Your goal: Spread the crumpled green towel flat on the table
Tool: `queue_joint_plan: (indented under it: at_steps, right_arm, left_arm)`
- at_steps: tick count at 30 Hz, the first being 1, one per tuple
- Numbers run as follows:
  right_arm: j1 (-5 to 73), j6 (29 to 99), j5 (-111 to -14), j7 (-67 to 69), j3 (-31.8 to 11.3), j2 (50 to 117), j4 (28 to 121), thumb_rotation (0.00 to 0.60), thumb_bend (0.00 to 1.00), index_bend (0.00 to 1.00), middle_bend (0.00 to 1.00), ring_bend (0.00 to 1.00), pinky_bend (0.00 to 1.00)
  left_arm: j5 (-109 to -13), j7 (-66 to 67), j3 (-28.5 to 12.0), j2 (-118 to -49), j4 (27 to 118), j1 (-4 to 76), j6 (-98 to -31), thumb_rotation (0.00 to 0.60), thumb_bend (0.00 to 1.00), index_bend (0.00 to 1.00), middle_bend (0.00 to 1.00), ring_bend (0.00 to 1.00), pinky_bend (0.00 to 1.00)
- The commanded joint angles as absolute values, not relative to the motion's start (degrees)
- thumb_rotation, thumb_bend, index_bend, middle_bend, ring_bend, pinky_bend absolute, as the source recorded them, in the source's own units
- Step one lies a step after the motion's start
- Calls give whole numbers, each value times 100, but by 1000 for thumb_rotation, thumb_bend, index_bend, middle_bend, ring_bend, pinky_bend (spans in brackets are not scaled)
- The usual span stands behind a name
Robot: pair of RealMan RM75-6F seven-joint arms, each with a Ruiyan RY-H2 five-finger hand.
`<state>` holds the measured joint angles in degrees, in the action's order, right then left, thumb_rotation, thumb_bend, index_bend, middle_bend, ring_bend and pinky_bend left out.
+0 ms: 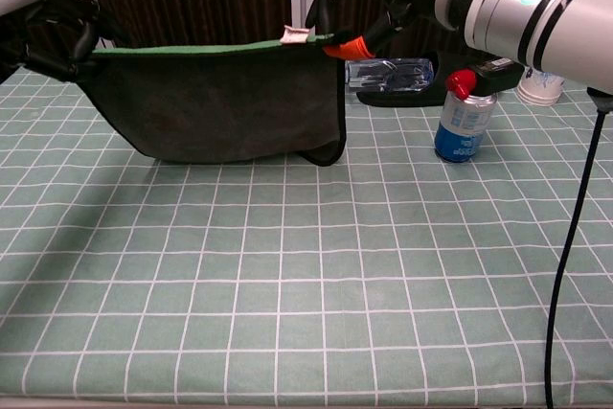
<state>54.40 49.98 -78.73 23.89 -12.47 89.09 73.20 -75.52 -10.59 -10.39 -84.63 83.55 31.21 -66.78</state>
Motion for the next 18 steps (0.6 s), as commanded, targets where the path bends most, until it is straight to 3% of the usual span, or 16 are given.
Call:
queue_joint_plan:
  at_steps: [1,18]
  right_arm:
    - [5343,4974,-7987,2412,-1082,8879,7434,600,394,788,297,50,0]
    - [4970,5125,-8654,2137,-275,9204,7531,600,395,787,298,38,0]
  left_arm:
    - [-7715,-982,-850,-8397,8486,3053,-6639,600,465,798,443,300,239]
    - [-8069,-653,-133,-8385,8600,2923,-6194,600,453,793,440,301,238]
